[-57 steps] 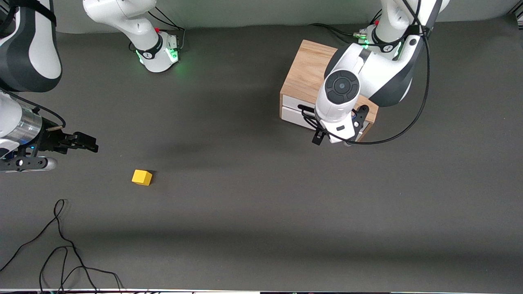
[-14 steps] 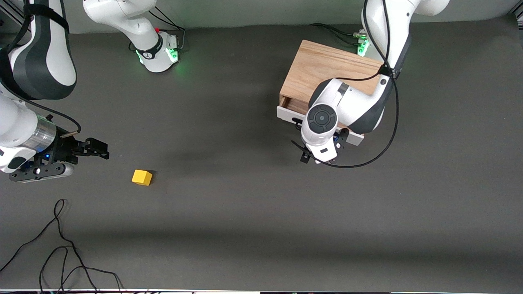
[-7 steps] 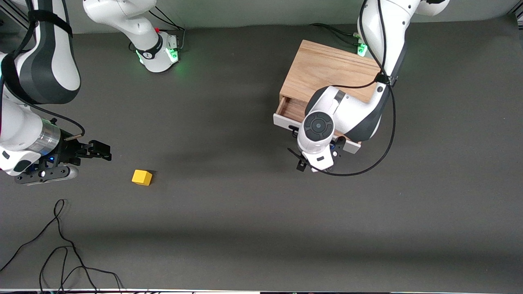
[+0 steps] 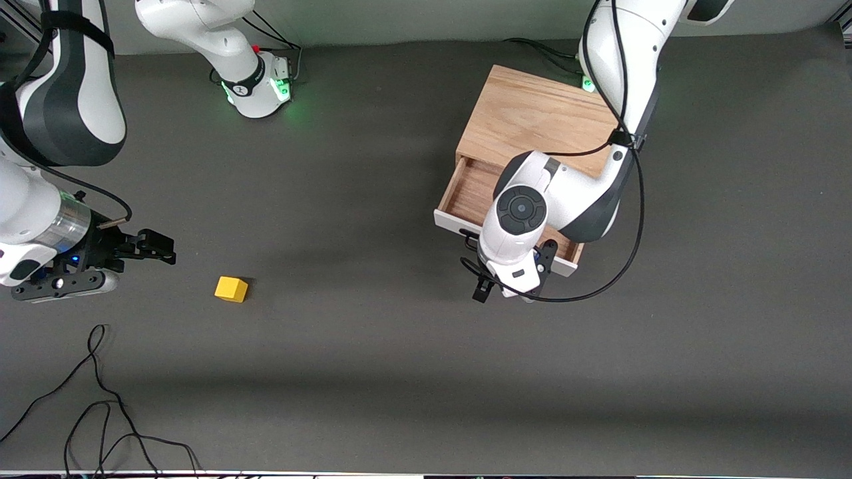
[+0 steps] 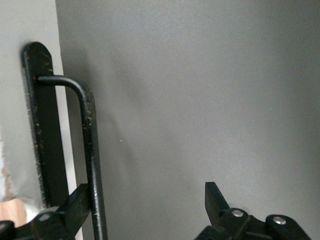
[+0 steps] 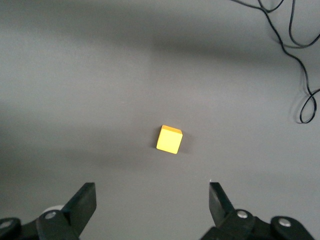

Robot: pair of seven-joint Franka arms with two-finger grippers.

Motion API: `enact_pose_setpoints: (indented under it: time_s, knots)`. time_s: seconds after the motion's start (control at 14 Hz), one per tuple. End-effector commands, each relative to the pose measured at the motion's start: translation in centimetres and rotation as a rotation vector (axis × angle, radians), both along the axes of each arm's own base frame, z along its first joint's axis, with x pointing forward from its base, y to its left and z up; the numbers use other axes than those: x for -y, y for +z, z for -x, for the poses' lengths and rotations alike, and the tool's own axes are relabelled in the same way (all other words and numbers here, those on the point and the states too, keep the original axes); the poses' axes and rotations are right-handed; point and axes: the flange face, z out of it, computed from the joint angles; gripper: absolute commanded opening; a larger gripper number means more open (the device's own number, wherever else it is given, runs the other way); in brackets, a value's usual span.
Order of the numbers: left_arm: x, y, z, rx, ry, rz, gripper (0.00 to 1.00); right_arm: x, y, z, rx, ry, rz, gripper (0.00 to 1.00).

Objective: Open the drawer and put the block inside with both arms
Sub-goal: 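Pull the drawer open with the left gripper while the right gripper advances, then lower the right gripper onto the yellow cube while the left gripper withdraws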

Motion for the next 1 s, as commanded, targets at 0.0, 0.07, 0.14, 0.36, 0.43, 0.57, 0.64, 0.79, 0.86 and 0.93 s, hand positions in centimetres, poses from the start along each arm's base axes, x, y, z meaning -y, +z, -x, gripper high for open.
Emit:
enact_pose_setpoints:
  time_s: [0.0,0.07,0.14,0.36,0.43,0.57,0.64,0.79,0.86,0.93]
  knots:
    - [0.8,0.6,-1.3,0.043,-0.002,0.028,1.0,0.0,-1.1,-1.2,0.016,-0.016,0.017,1.0]
    - [0.9,0.7,-1.5,0.051,-0.002,0.033,1.0,-0.1,-2.0,-1.6,0.015,-0.017,0.021,1.0]
    - [1.0,0.9,-1.6,0.056,-0.003,0.034,1.0,-0.1,-3.6,-2.2,0.011,-0.019,0.026,1.0]
    - [1.5,1.7,-2.4,0.081,-0.002,0.051,1.0,-0.4,-8.8,-3.5,-0.011,-0.016,0.05,1.0]
    - [1.5,1.9,-2.7,0.099,0.0,0.061,1.0,-0.4,-10.6,-3.6,-0.013,-0.018,0.054,1.0]
    - [1.7,2.3,-3.0,0.138,0.002,0.082,1.0,0.0,-14.2,-2.9,-0.007,-0.041,0.017,1.0]
    - [1.7,2.8,-3.2,0.146,0.002,0.086,1.0,0.2,-15.7,-2.6,0.001,-0.047,0.017,1.0]
    - [-0.2,5.5,-4.9,0.188,0.006,0.091,1.0,0.3,-19.5,-2.0,0.017,-0.049,0.029,1.0]
    - [-1.9,7.7,-6.2,0.22,-0.019,0.079,1.0,0.4,-21.6,-1.5,0.026,-0.048,0.039,1.0]
    - [-3.8,9.3,-6.9,0.219,-0.053,0.055,1.0,0.5,-23.4,-0.9,0.037,-0.05,0.044,1.0]
